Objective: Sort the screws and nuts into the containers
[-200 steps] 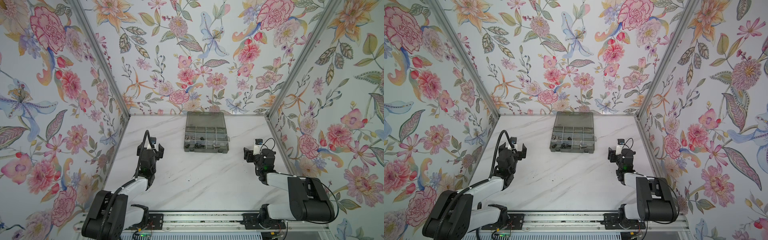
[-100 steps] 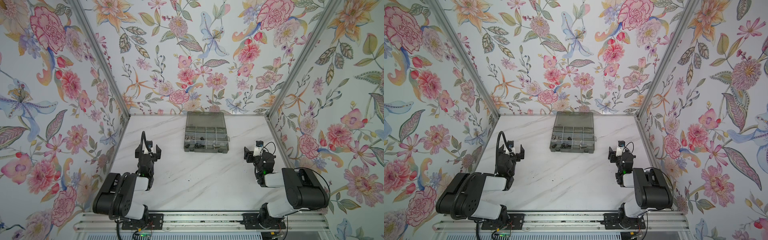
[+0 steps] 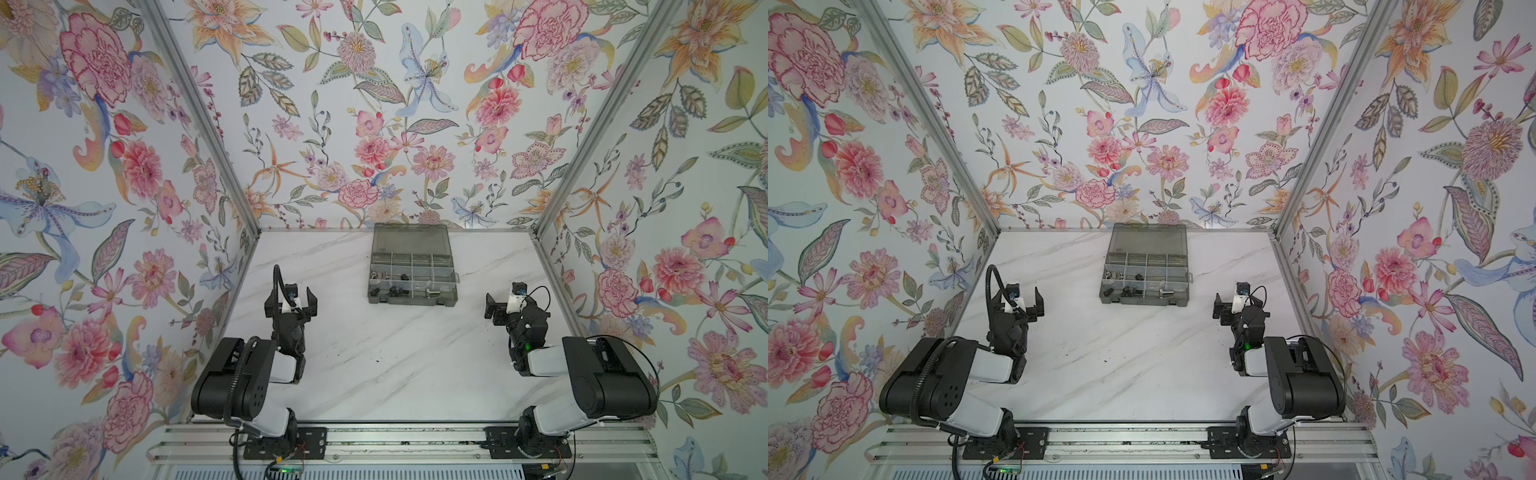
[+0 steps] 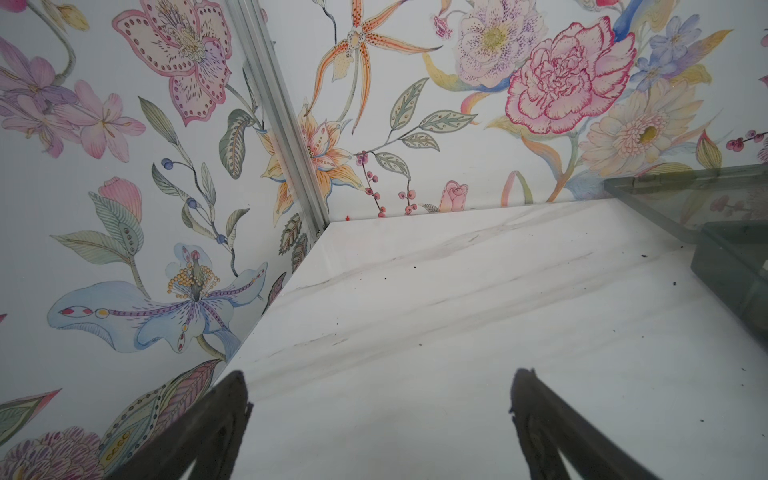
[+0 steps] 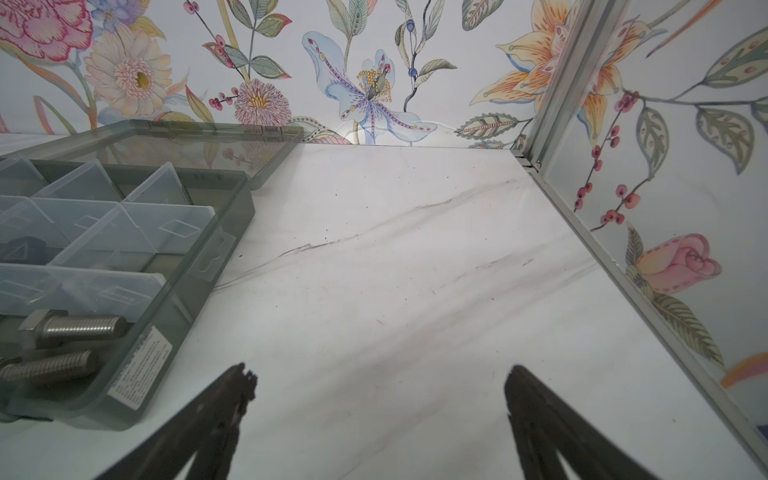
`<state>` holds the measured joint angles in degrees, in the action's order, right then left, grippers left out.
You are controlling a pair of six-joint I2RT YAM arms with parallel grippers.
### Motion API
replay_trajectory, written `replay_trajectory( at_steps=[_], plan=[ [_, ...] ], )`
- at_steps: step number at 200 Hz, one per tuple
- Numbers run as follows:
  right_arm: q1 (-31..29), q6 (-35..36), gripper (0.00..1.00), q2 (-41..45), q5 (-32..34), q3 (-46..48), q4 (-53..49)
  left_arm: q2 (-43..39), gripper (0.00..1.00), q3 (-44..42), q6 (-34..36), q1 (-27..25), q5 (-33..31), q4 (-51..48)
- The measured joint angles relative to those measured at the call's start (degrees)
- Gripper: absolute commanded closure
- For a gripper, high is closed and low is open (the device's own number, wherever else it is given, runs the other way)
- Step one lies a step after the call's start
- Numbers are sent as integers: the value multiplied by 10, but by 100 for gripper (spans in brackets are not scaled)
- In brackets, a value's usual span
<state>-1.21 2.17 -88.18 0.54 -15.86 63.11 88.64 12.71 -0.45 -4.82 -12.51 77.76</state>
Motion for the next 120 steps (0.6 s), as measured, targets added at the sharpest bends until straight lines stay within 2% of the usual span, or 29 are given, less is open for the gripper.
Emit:
replay_trajectory(
  at_steps=[120],
  plan=[
    [2,0,1,0,0,-3,-7,0,1,-1,0,0,-1,6]
  ],
)
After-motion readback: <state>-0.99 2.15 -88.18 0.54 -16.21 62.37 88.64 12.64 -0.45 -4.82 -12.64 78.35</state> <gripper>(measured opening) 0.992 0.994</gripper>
